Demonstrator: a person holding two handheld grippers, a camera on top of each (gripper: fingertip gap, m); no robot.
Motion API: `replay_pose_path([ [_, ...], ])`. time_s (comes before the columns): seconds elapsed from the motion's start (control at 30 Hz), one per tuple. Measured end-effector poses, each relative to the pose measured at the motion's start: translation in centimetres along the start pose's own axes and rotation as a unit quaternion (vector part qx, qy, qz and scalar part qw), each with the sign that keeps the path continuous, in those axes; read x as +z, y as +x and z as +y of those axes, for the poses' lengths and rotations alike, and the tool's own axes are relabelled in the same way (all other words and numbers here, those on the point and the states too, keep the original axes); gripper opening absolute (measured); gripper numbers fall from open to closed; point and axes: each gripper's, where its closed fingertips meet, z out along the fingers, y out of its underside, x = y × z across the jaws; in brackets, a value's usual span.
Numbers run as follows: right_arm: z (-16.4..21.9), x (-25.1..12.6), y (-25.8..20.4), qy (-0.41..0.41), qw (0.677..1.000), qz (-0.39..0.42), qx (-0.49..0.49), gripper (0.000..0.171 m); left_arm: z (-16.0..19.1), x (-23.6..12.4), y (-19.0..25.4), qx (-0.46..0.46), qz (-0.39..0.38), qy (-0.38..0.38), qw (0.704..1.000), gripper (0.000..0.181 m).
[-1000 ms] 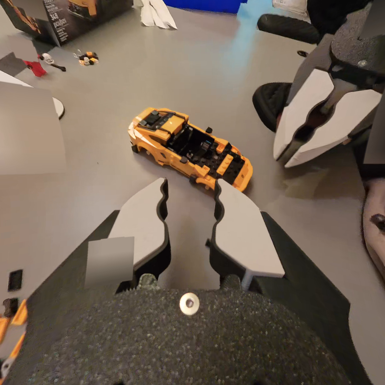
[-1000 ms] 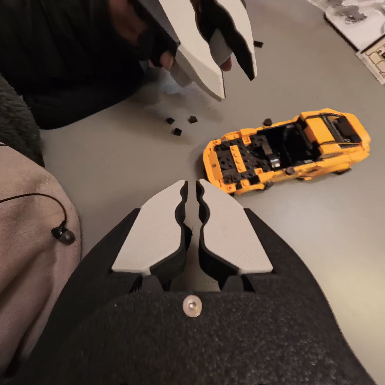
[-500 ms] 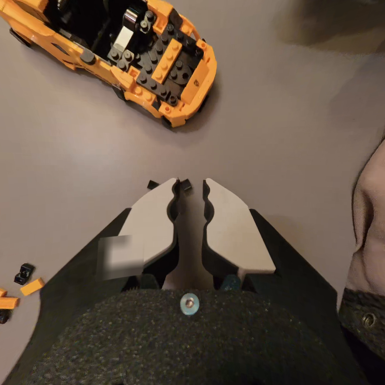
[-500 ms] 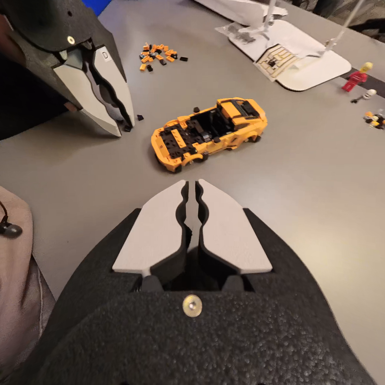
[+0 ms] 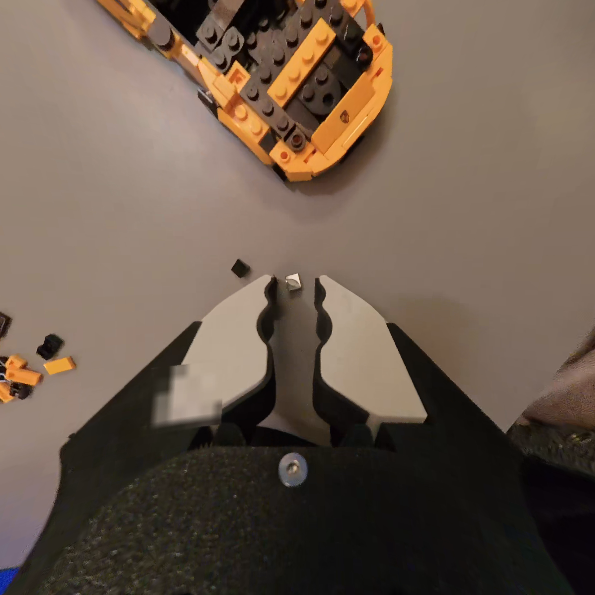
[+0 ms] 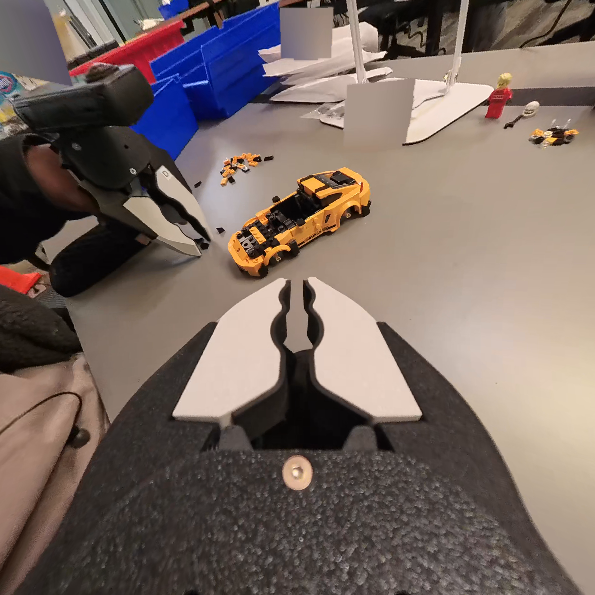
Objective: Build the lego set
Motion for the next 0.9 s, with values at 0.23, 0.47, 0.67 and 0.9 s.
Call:
replay_pose_path([
  [0.23, -0.1, -0.3, 0.2, 0.017, 0.999, -0.022, 0.032, 0.007, 0.3, 0.0, 0.5, -0.019, 0.008, -0.001, 1.000, 0.007],
  [0.47, 0.0, -0.2, 0.4, 0.016, 0.996, -0.048, 0.071, 0.006, 0.2, 0.0, 0.5, -0.008, 0.027, 0.031, 0.999, 0.007],
  [0.67, 0.7, 0.4, 0.3, -0.016, 0.996, -0.053, 0.074, 0.000, -0.2, 0.0, 0.5, -0.005, 0.059, 0.080, 0.995, 0.007],
  [0.9, 1.5, 1.7, 0.1, -0.066, 0.995, -0.046, 0.059, 0.000, -1.4, 0.3, 0.4, 0.017, 0.081, 0.141, 0.987, 0.007],
])
